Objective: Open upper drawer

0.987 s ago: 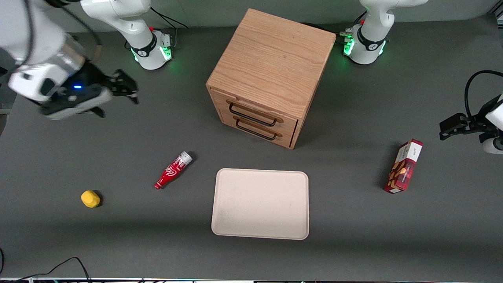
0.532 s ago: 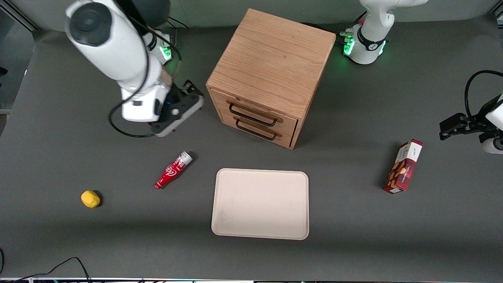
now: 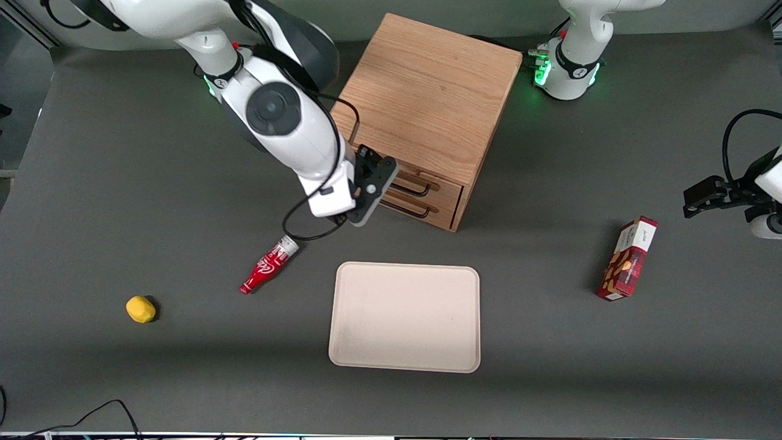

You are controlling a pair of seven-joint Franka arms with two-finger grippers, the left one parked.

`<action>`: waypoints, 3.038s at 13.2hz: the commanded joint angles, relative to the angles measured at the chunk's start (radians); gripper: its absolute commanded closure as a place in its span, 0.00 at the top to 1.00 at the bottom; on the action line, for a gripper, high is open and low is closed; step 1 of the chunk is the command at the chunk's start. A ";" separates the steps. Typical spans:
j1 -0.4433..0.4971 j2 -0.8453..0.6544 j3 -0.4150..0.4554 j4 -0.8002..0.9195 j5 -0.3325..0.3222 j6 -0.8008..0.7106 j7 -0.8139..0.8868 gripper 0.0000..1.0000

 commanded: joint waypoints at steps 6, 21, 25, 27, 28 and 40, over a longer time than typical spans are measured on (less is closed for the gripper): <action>-0.020 0.099 0.040 0.018 0.118 0.021 -0.034 1.00; -0.030 0.150 -0.076 0.103 0.015 0.105 -0.167 1.00; -0.046 0.162 -0.092 0.157 0.017 0.107 -0.183 1.00; -0.047 0.170 -0.113 0.183 0.016 0.107 -0.227 1.00; -0.047 0.170 -0.125 0.186 0.018 0.109 -0.239 1.00; -0.067 0.048 -0.147 0.243 0.335 0.006 0.165 1.00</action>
